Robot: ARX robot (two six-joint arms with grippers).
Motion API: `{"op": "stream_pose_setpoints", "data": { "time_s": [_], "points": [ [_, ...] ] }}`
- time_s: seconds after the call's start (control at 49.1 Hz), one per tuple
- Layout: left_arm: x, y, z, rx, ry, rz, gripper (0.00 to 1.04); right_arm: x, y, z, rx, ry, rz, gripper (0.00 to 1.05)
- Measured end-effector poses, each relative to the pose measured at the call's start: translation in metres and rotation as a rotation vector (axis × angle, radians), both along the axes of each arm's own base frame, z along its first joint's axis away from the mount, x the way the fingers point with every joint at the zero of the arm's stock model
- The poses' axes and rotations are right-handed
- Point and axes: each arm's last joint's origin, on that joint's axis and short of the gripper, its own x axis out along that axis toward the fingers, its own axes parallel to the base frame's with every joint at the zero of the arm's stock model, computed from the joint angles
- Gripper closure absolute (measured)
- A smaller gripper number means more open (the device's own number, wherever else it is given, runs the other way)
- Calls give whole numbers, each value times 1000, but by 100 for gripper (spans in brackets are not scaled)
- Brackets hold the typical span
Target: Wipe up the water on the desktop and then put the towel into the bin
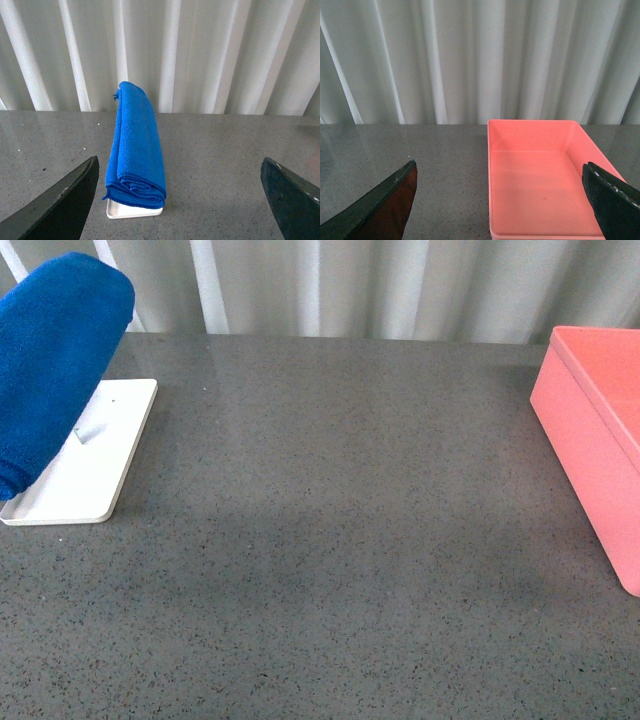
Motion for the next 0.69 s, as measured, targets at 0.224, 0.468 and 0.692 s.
{"op": "stream_pose_setpoints", "data": {
  "time_s": [0.224, 0.468, 0.692],
  "points": [
    [0, 0, 0, 0, 0, 0, 7, 0, 0, 0, 0, 0, 0, 7],
    [0, 0, 0, 0, 0, 0, 7, 0, 0, 0, 0, 0, 0, 7],
    [0, 0, 0, 0, 0, 0, 7, 0, 0, 0, 0, 0, 0, 7]
  ]
}}
